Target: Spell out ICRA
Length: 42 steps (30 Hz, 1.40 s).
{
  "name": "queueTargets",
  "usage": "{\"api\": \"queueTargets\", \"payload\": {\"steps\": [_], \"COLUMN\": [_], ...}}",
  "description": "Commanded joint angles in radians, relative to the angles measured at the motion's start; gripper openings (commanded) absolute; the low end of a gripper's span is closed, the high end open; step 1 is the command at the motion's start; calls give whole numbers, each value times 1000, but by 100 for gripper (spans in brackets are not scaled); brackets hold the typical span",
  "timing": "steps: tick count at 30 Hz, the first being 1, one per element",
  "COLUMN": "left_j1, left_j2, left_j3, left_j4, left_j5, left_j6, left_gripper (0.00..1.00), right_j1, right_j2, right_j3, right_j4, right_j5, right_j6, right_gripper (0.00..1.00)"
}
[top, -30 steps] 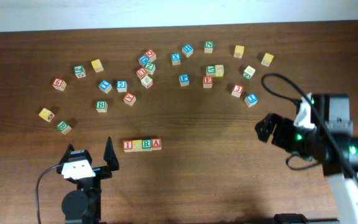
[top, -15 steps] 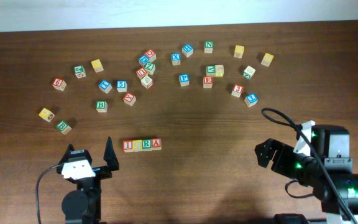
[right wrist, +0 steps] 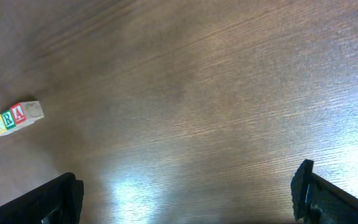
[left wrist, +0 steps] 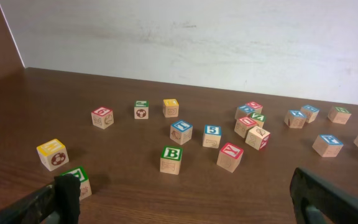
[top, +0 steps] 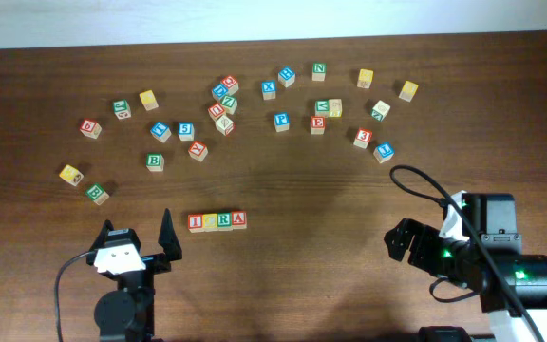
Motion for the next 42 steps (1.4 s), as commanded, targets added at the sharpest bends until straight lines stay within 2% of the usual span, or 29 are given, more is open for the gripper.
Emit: {"api": "queueTargets", "payload": {"steps": [1, 4, 8, 16, 25, 33, 38, 42], "left_j1": [-5, -5, -5, -5, -5, -5, -5, -5], "left_j2": [-8, -8, -8, -8, -8, -8, -8, -8], "left_j3": [-2, -2, -2, -2, -2, -2, -2, -2], "left_j4": [-5, -5, -5, -5, -5, -5, -5, -5], "left_j5": [6, 6, 6, 6, 6, 6, 6, 6], "left_j6": [13, 13, 13, 12, 13, 13, 12, 13], "left_gripper": [99, 99, 99, 99, 99, 99, 99, 99], "right_j1": [-3, -3, -3, -3, -3, -32, -35, -35], "right_j2": [-15, -44, -121, -320, -501, -597, -646, -664], "right_j3": [-61, -126, -233, -327, -424, -448, -500, -508], "right_j4": [6, 67, 238, 328, 563, 594, 742, 763], "right_j5": [2, 2, 2, 2, 2, 2, 2, 2], "right_j6": [-10, -10, -9, -10, -10, -10, -10, -10], "right_gripper": [98, 98, 98, 98, 98, 98, 98, 98]}}
